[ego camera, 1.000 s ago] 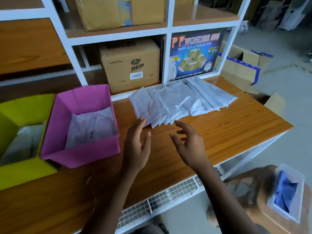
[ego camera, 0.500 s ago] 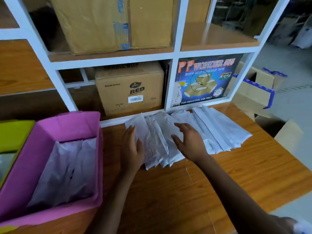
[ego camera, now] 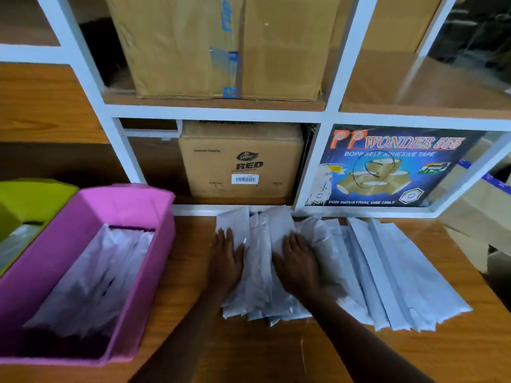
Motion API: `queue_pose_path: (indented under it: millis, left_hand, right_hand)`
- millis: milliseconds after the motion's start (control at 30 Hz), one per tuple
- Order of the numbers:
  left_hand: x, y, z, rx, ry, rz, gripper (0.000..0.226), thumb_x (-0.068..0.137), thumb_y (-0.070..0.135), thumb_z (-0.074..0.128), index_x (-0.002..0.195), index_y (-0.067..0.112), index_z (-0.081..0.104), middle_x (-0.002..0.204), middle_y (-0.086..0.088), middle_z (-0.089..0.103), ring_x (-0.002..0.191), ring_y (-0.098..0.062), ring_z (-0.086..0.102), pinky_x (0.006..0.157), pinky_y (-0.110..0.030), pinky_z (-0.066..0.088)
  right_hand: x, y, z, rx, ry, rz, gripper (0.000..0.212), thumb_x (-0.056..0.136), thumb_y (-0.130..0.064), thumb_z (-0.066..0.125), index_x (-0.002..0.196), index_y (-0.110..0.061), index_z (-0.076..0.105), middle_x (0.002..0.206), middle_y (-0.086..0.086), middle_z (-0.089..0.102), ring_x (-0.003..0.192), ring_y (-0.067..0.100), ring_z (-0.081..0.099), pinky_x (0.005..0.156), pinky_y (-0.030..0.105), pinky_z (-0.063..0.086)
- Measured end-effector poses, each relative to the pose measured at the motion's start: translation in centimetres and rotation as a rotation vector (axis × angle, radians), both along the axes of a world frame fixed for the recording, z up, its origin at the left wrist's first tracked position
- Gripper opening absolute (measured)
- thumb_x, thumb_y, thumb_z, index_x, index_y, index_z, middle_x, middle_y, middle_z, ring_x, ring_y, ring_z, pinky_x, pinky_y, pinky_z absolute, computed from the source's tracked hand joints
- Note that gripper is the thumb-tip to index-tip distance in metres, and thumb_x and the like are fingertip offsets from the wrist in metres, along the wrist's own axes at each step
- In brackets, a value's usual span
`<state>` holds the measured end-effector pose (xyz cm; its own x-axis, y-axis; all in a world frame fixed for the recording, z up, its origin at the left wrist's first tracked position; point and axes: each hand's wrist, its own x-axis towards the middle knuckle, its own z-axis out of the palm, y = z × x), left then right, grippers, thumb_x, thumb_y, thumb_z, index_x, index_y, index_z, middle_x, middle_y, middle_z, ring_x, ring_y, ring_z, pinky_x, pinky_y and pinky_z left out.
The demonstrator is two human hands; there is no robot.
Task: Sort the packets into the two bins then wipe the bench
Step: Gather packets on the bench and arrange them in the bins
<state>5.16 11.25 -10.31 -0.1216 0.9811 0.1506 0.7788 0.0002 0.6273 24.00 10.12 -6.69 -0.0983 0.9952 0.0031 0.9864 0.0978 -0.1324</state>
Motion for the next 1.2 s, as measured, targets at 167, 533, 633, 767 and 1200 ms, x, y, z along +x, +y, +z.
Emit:
queue_pose_path:
  millis: [167,533,633,767,1200]
  left_hand:
    - [-0.5,0.4,-0.7,0.047,0.012,-0.011,0.078,0.097,0.057,0.008,0.137,0.003,0.048,0.145,-0.02,0.042,0.14,-0.036,0.032,0.117,-0.045,0.02]
    - [-0.7,0.2,2.7,0.063,-0.378,0.087,0.033,0.097,0.005,0.047,0.129,0.003,0.055,0.136,-0.013,0.055,0.131,-0.022,0.046,0.113,-0.034,0.031]
    - [-1.1,0.2,4.4,0.162,-0.344,-0.007,0.037,0.092,0.003,0.044,0.128,-0.004,0.054,0.136,-0.02,0.052,0.13,-0.034,0.047,0.114,-0.031,0.026]
    - [-1.3,-0.8,7.7,0.259,-0.32,-0.138,0.039,0.091,-0.001,0.049,0.129,-0.008,0.051,0.141,-0.025,0.045,0.135,-0.037,0.039,0.114,-0.027,0.018]
    - [-7.0,-14.5,14.2,0.325,-0.388,-0.502,0.031,0.099,0.022,0.039,0.117,0.013,0.062,0.144,-0.007,0.047,0.137,-0.019,0.041,0.108,-0.042,0.04]
  right_hand:
    - [-0.6,0.2,-0.4,0.058,0.077,0.021,0.054,0.096,-0.039,0.031,0.113,-0.001,0.065,0.119,0.021,0.065,0.119,0.033,0.058,0.1,0.044,0.047]
    - [-1.5,0.0,3.6,0.019,0.144,-0.05,0.03,0.094,-0.011,0.038,0.116,-0.007,0.059,0.124,0.01,0.059,0.119,0.026,0.054,0.096,0.033,0.046]
    - [-1.8,-0.5,5.4,0.044,0.164,-0.129,0.036,0.096,-0.008,0.035,0.128,-0.005,0.053,0.14,0.01,0.051,0.13,0.023,0.047,0.102,0.034,0.043]
    - [-2.1,-2.3,7.6,0.162,0.246,-0.247,0.042,0.097,-0.009,0.037,0.136,-0.005,0.049,0.147,0.009,0.045,0.137,0.021,0.041,0.109,0.032,0.037]
    - [-9.1,-18.4,11.0,0.6,0.543,-0.245,0.042,0.101,-0.031,0.036,0.118,-0.005,0.064,0.138,0.01,0.056,0.131,0.019,0.049,0.102,0.033,0.046]
